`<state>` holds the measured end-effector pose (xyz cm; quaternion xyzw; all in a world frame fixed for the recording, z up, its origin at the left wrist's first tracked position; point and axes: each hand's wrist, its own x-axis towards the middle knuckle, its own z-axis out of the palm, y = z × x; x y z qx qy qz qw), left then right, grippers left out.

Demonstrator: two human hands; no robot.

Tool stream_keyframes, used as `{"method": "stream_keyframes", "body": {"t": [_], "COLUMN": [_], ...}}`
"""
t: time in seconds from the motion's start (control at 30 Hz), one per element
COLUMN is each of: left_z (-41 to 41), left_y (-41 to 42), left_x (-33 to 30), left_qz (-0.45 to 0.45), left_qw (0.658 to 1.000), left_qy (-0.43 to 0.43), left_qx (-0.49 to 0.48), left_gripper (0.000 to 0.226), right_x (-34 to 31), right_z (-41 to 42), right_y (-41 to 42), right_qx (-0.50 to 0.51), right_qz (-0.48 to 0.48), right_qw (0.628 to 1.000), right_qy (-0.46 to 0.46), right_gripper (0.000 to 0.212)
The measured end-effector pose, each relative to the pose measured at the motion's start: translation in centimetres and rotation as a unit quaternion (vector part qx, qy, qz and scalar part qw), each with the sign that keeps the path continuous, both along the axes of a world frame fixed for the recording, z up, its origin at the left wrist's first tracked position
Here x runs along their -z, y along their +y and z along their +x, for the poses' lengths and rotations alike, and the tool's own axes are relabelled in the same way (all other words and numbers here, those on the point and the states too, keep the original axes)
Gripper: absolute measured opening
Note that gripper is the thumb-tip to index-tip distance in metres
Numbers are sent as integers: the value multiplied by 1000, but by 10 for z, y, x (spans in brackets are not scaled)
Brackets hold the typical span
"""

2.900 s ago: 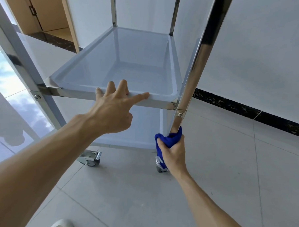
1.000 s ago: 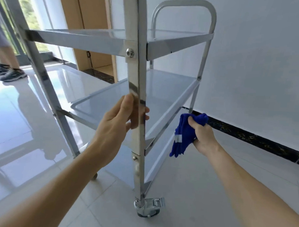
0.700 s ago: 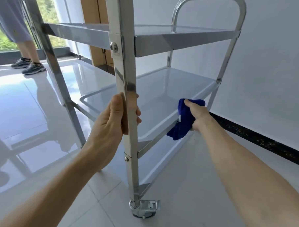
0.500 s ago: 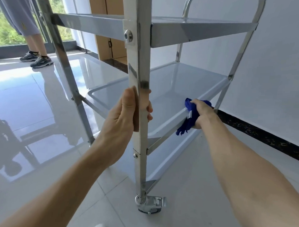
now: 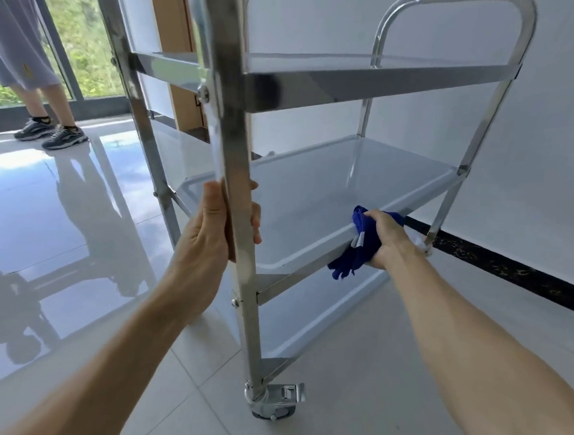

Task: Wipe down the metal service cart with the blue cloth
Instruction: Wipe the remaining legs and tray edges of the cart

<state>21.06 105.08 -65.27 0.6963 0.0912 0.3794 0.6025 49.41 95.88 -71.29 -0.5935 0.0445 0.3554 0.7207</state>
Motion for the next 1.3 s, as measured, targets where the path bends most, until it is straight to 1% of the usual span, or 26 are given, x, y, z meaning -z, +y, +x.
{"method": "stream_keyframes", "body": {"t": [0.13,0.3,0.43,0.57,0.73,0.83,1.0,1.13,1.3], "left_z": [-5,1,17,40,71,91,136,171,210], "left_y": [12,25,32,31,27,26,26,29,26], "left_x": [-1,-3,-3,-2,-2,-1,6,12,13], "left_qz": [-15,-42,-54,-66,-87,-97,-133,-168,-198], "left_qw": [1000,999,998,996,993,992,990,984,977], "left_qy": [-8,-9,-14,-15,-19,-15,-10,-11,23], "left_qx": [-2,3,29,55,79,74,38,56,69], "left_gripper": [51,53,53,55,55,58,63,66,71], "right_x": [7,15,17,16,11,6,1,-4,-3], "right_z": [-11,-17,-14,-5,13,21,26,27,22], "right_y": [-20,-44,-69,-102,-154,-188,-236,-281,-324], "right_qx": [8,38,74,117,172,206,242,295,324], "right_qz": [29,63,88,102,88,71,48,36,32], "right_qw": [1000,997,993,987,981,976,969,955,945], "right_qy": [-1,5,19,34,26,18,21,21,25], "right_gripper": [57,44,50,50,45,41,40,43,37]}}
